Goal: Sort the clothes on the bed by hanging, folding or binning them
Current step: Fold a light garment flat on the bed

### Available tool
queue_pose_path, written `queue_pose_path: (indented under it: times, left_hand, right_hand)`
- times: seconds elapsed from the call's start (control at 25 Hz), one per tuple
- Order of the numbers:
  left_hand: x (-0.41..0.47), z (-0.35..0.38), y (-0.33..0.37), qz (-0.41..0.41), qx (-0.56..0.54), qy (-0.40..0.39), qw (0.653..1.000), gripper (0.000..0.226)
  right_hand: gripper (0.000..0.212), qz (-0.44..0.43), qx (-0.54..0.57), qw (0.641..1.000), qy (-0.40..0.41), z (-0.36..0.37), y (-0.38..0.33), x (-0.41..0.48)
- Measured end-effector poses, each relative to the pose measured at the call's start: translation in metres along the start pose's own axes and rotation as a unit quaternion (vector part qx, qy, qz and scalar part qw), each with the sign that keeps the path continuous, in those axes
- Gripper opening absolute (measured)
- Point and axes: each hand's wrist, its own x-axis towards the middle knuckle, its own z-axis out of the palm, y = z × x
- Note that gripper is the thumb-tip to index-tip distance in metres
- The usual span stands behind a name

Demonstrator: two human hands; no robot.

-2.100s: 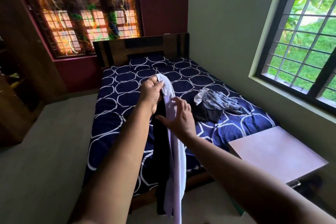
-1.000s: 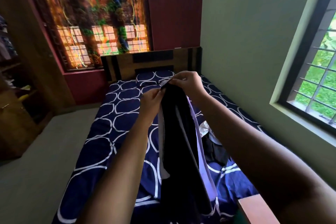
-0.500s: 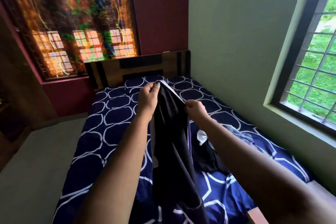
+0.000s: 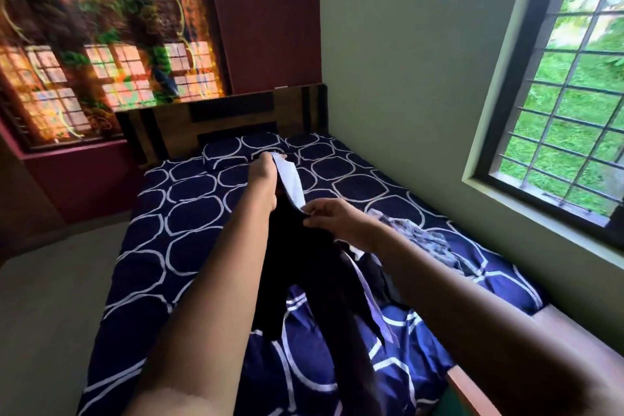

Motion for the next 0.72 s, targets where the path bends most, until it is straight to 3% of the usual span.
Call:
queue_pose_path:
  times: [0.12, 0.24, 0.32, 0.4, 0.52, 0.64, 0.72]
  left_hand:
    - [-0.01, 0.01, 0.003, 0.002, -0.012, -0.055, 0.998, 0.044]
    - [-0.006, 0.013, 0.001, 0.138, 0.05, -0.078, 0.986, 0.017]
    - [-0.007, 0.011, 0.005, 0.203, 0.084, -0.079, 0.972, 0.024]
    - [-0.017, 0.01, 0.01, 0.237, 0.101, -0.091, 0.962, 0.027]
    - [-0.038, 0.02, 0.018, 0.274, 0.068, -0.118, 0.952, 0.028]
    - [-0.063, 0.033, 0.026, 0.299, 0.014, -0.143, 0.943, 0.026]
    - [-0.073, 0.037, 0.033, 0.314, -0.012, -0.146, 0.938, 0.027]
  right_hand:
    - [0.018, -0.014, -0.007, 1.0, -0.017, 0.023, 0.01, 0.001]
    - [0.017, 0.015, 0.063, 0.995, -0.073, 0.025, 0.012, -0.009]
    - [0.013, 0.065, 0.13, 0.988, -0.048, 0.014, 0.024, -0.017]
    - [0.018, 0.125, 0.171, 0.977, 0.027, -0.003, 0.052, -0.024]
    - [0.016, 0.211, 0.109, 0.963, 0.127, -0.034, 0.102, -0.036]
    - [0.015, 0.271, 0.03, 0.954, 0.126, -0.051, 0.144, -0.046]
    - [0.035, 0.336, -0.002, 0.933, 0.132, -0.055, 0.163, -0.058]
